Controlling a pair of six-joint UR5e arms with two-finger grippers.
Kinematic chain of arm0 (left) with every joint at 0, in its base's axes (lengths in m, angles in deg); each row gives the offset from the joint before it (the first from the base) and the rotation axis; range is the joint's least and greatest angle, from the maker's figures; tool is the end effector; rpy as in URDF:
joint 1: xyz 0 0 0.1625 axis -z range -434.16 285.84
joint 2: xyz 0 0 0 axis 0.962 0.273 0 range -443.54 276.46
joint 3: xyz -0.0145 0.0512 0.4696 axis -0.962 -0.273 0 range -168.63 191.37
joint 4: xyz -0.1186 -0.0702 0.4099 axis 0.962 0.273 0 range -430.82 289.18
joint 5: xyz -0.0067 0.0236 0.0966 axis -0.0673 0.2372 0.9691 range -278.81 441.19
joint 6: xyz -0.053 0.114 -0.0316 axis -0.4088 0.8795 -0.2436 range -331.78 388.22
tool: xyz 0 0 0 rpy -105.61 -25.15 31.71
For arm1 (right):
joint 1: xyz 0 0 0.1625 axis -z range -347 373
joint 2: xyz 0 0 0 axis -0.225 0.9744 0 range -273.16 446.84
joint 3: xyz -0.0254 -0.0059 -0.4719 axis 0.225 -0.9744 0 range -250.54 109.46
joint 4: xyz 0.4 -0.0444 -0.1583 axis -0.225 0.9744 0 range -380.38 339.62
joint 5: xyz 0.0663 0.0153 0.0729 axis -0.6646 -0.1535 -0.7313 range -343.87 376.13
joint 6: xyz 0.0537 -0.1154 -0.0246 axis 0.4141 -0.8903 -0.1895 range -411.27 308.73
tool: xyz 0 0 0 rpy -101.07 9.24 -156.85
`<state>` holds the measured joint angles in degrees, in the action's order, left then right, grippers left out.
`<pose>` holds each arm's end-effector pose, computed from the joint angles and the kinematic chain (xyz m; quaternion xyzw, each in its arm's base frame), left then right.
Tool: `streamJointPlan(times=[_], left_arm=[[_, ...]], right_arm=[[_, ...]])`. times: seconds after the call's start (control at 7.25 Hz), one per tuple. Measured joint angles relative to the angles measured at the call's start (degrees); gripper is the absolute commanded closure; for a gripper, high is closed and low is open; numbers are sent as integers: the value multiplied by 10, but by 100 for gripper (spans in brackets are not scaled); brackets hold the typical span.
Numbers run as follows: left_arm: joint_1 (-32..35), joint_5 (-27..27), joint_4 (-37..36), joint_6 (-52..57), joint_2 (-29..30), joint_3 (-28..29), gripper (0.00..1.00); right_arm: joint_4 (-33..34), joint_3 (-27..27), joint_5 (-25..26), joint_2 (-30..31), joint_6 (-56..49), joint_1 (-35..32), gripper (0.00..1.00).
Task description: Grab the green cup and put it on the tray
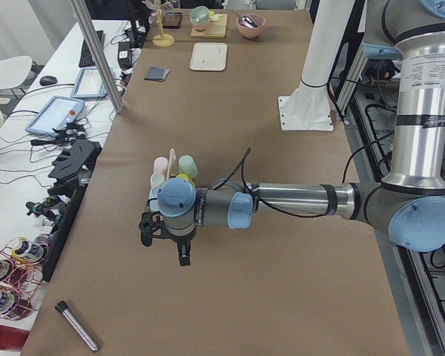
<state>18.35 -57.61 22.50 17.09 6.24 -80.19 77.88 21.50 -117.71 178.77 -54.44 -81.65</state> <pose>-0.0582 -0.5136 0.7025 0.0059 0.4143 -0.0914 0.9055 0.0823 -0.4758 0.7408 -0.0405 -0.3760 0.0385 0.9249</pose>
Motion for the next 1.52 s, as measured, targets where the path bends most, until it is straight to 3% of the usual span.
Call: streamJointPlan(times=[0.97,1.24,1.52], left_arm=[[-2,4,0,-1,5,-12,2],[-4,12,-1,-3,5,-57,2],[-18,40,-6,-4,-6,-155,2]], right_arm=[[-4,23,-8,-1,50,22,0],[-13,30,-10,-5,113,77,0],[-35,34,-7,-12,175,137,0]])
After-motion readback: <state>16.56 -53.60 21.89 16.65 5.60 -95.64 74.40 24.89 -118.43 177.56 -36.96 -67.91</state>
